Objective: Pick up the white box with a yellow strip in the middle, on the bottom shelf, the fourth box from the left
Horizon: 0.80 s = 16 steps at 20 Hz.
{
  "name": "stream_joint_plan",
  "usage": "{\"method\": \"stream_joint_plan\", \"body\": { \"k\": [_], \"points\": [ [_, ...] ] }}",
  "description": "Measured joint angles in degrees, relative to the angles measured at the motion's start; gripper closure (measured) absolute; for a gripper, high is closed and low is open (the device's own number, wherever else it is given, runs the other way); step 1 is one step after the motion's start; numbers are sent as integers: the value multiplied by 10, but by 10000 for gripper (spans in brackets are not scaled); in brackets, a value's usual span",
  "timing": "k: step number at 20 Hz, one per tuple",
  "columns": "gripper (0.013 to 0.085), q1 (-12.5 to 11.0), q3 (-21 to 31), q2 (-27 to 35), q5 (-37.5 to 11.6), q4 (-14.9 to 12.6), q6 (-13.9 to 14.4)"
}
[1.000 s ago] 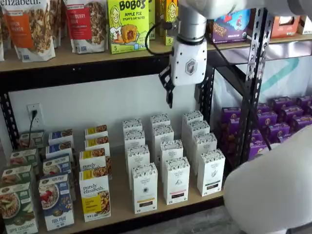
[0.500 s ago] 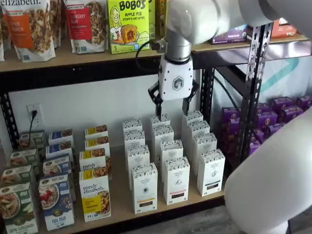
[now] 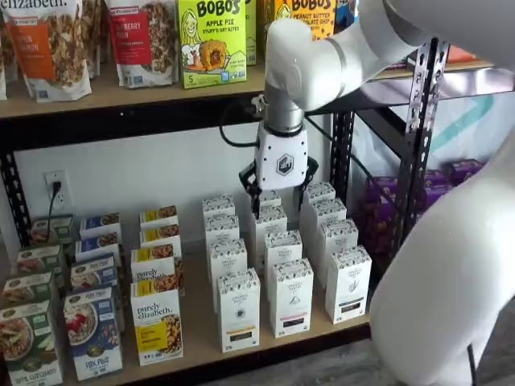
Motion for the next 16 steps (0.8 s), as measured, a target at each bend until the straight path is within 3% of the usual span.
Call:
{"method": "stream_joint_plan", "body": {
  "k": [16],
  "points": [
    [130, 5, 4, 129, -130, 6, 4]
  ]
}}
